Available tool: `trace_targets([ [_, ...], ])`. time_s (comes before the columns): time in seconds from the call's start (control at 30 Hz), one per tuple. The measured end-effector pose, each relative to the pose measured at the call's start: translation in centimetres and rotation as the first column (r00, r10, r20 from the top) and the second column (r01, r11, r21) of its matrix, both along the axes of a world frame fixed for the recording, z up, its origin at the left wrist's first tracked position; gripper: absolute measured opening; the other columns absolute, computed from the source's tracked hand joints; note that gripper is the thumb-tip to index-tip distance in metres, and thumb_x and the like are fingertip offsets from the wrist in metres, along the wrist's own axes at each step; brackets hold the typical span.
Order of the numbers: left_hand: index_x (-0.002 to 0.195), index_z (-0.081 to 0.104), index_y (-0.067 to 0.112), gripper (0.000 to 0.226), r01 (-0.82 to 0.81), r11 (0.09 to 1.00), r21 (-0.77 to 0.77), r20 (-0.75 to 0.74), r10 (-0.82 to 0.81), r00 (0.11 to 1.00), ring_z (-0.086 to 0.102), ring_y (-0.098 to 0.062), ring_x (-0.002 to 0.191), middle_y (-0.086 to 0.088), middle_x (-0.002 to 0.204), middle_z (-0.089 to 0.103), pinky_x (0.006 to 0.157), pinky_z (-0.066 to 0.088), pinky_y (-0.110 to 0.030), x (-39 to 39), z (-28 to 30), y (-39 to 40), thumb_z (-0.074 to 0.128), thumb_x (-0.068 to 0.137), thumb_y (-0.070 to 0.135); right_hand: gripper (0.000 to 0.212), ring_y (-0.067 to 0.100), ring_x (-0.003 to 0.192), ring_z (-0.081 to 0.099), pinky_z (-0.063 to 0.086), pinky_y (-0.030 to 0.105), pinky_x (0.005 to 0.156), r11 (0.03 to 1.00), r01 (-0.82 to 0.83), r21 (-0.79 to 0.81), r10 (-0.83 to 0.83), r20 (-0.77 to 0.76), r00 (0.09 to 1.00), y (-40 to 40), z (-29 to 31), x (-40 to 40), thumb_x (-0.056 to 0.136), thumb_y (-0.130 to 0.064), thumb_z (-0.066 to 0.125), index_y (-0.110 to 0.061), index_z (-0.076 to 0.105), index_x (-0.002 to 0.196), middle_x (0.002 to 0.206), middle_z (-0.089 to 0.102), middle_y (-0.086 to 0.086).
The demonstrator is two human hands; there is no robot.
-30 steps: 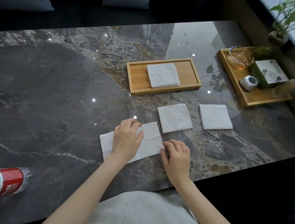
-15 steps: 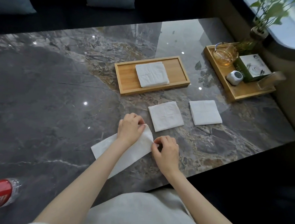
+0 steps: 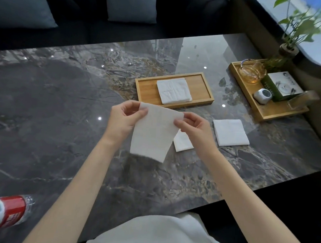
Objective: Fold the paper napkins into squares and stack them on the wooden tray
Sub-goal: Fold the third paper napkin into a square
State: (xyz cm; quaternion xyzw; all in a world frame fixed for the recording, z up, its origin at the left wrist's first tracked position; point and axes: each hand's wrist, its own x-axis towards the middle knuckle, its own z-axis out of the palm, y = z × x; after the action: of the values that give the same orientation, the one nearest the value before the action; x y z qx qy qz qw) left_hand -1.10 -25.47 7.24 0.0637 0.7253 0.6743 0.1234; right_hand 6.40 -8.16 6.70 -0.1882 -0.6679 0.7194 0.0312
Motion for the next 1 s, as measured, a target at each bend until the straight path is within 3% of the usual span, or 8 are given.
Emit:
trace_targets([
  [0.1, 0.073, 0.066, 0.02, 0.011, 0.0, 0.999, 0.05, -0.032, 0.002, 0.999, 0.058, 0.002, 0.062, 0.017, 0.061, 0.068, 0.062, 0.046, -0.01, 0.7, 2.3, -0.9, 0.068, 0.075, 0.01, 0.014, -0.001, 0.065, 0.061, 0.046, 0.01, 0.062, 0.999, -0.048, 0.002, 0.048, -0.079, 0.996, 0.2, 1.7, 0.4, 0.08, 0.004, 0.063, -0.009, 0.065, 0.079, 0.064, 0.068, -0.014],
  [0.23, 0.075, 0.067, 0.014, 0.009, 0.081, 0.996, 0.041, -0.023, -0.08, 0.997, 0.06, 0.004, 0.064, 0.017, 0.064, 0.069, 0.063, 0.045, -0.008, 3.0, 3.0, -2.6, 0.067, 0.072, 0.006, 0.015, 0.006, 0.067, 0.058, 0.046, 0.014, 0.062, 0.993, -0.106, 0.044, 0.11, -0.092, 0.99, -0.2, 1.5, 1.9, 0.076, 0.002, 0.068, -0.013, 0.068, 0.074, 0.064, 0.066, -0.014],
  [0.37, 0.079, 0.069, 0.0, 0.008, 0.171, 0.984, -0.054, 0.121, -0.164, 0.979, 0.063, 0.0, 0.066, 0.01, 0.067, 0.071, 0.063, 0.046, -0.008, 5.5, 0.1, -4.7, 0.066, 0.073, -0.004, 0.01, 0.017, 0.061, 0.052, 0.039, 0.018, 0.055, 0.978, -0.198, 0.066, 0.197, 0.026, 0.98, -0.7, -1.2, 4.0, 0.07, -0.014, 0.068, -0.023, 0.07, 0.066, 0.06, 0.063, -0.008],
  [0.53, 0.072, 0.072, 0.014, 0.014, 0.173, 0.975, -0.14, 0.263, -0.132, 0.956, 0.064, -0.004, 0.07, 0.006, 0.069, 0.072, 0.069, 0.049, -0.013, 8.4, -4.4, -5.6, 0.068, 0.075, 0.0, 0.017, 0.012, 0.067, 0.061, 0.047, 0.022, 0.066, 0.968, -0.238, 0.08, 0.215, 0.23, 0.949, -1.0, -4.5, 6.0, 0.076, -0.01, 0.072, -0.024, 0.073, 0.067, 0.066, 0.069, -0.004],
  [0.7, 0.073, 0.071, 0.023, 0.016, 0.051, 0.968, -0.245, 0.164, -0.011, 0.986, 0.062, -0.004, 0.068, 0.013, 0.07, 0.071, 0.068, 0.049, -0.014, 7.2, -6.2, -5.0, 0.07, 0.077, 0.007, 0.01, 0.012, 0.066, 0.059, 0.045, 0.026, 0.065, 0.961, -0.248, 0.121, 0.209, 0.268, 0.941, -0.8, -6.0, 4.9, 0.078, -0.011, 0.07, -0.018, 0.071, 0.071, 0.07, 0.068, 0.0],
  [0.77, 0.074, 0.069, 0.026, 0.016, 0.006, 0.949, -0.315, 0.102, 0.028, 0.994, 0.061, -0.003, 0.065, 0.015, 0.066, 0.07, 0.066, 0.048, -0.013, 6.1, -6.7, -4.5, 0.07, 0.076, 0.01, 0.007, 0.006, 0.06, 0.053, 0.041, 0.021, 0.061, 0.938, -0.268, 0.222, 0.209, 0.258, 0.943, -0.9, -6.6, 3.8, 0.079, -0.014, 0.069, -0.016, 0.07, 0.072, 0.061, 0.063, -0.012],
  [0.83, 0.078, 0.067, 0.024, 0.012, -0.008, 0.911, -0.411, 0.042, 0.028, 0.999, 0.06, -0.004, 0.065, 0.012, 0.067, 0.068, 0.064, 0.048, -0.015, 5.1, -7.3, -3.9, 0.07, 0.076, 0.012, 0.009, 0.005, 0.06, 0.049, 0.039, 0.021, 0.06, 0.886, -0.3, 0.354, 0.214, 0.263, 0.941, -1.2, -7.2, 2.6, 0.079, -0.018, 0.068, -0.011, 0.067, 0.072, 0.059, 0.057, -0.012],
  [1.0, 0.086, 0.067, 0.012, 0.008, -0.045, 0.79, -0.611, -0.047, 0.021, 0.999, 0.06, -0.021, 0.08, -0.005, 0.084, 0.066, 0.071, 0.048, -0.03, 3.1, -10.0, -2.9, 0.064, 0.078, 0.014, 0.031, 0.014, 0.059, 0.043, 0.033, 0.03, 0.054, 0.724, -0.359, 0.589, 0.219, 0.297, 0.929, -2.0, -9.1, 0.1, 0.079, -0.023, 0.064, 0.001, 0.054, 0.061, 0.058, 0.053, 0.011],
])
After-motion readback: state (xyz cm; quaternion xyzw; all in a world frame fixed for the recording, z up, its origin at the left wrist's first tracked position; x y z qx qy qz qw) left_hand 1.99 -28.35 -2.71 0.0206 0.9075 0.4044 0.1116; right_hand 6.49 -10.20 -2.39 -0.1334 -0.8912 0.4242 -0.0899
